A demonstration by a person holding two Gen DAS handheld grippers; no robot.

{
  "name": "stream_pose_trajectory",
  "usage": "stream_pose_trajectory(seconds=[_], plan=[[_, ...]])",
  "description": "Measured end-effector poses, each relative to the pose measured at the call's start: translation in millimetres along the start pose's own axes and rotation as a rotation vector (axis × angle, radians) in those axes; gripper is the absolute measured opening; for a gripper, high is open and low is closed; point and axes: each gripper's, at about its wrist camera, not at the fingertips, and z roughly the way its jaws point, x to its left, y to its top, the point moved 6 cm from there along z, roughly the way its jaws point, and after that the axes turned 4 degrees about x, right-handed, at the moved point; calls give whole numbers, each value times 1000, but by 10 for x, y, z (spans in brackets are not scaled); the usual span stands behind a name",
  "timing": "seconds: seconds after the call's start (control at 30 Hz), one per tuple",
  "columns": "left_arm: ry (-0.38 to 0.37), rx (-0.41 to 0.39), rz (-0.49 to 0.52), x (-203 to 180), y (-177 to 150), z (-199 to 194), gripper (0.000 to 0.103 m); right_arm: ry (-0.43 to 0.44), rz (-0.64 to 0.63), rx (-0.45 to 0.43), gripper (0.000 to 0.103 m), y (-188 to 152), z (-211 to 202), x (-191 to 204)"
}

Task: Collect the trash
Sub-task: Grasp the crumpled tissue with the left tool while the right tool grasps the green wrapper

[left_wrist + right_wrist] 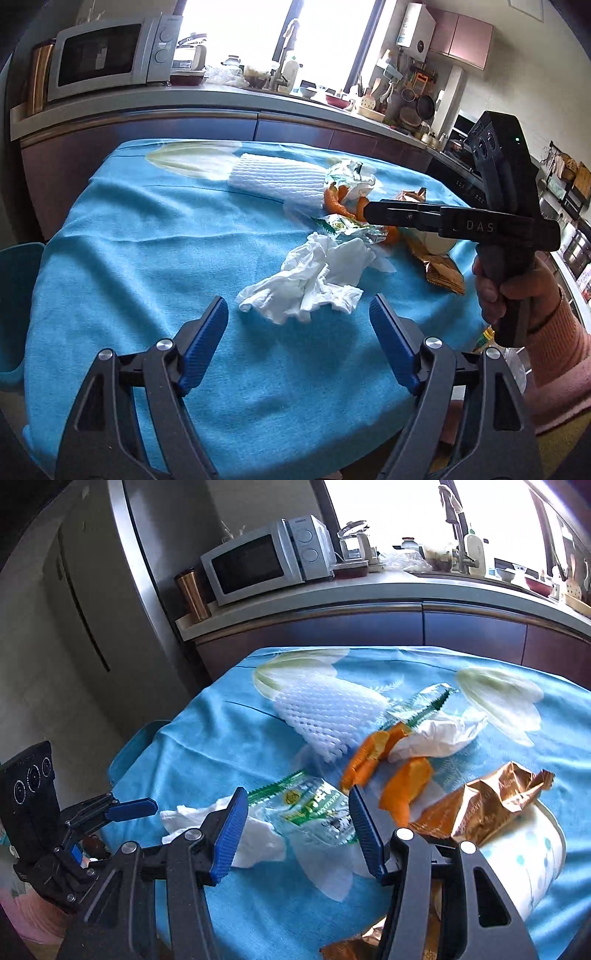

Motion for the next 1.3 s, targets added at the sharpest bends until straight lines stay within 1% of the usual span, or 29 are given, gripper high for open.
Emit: stream_pose_trajectory(seconds=[0.1,0.2,0.27,0.3,0.37,0.4,0.43,0.47,0.5,0.57,0.73,0.87,0.93,1.07,1.13,1.3], plan=[[17,26,-6,-23,11,96,78,-21,-7,1,54,-42,37,-62],[25,47,-28,-8,32,173,76,-40,-28,9,54,-44,109,8],[22,63,-42,10,36,216,62,-47,-51,16,54,-49,144,50],[27,69,-50,25,32,236,59,-49,-58,18,54,-56,156,67],[40,68,-57,45,35,247,44,-62,-75,27,54,-64,192,84],[42,67,-63,56,34,240,39,-71,-81,30,53,-71,209,84],[34,68,-71,70,33,231,29,-75,-82,32,51,-78,224,81],[21,71,-83,84,31,228,20,-75,-82,35,50,-82,231,77],[22,72,-94,96,20,220,19,-75,-82,36,48,-85,233,72],[22,72,-113,138,7,202,11,-72,-77,33,44,-84,227,59],[7,56,-142,193,-7,139,6,-73,-80,36,35,-98,225,40],[11,36,-146,189,-11,42,5,-72,-76,30,32,-105,219,25],[15,26,-148,201,-18,-20,5,-58,-68,25,24,-103,207,18],[33,0,-154,248,-21,-159,5,-44,-64,22,20,-102,191,25],[41,-11,-159,285,-16,-228,5,-36,-61,18,15,-100,179,32],[57,-37,-179,371,-18,-368,5,-2,-57,-9,14,-53,104,100]])
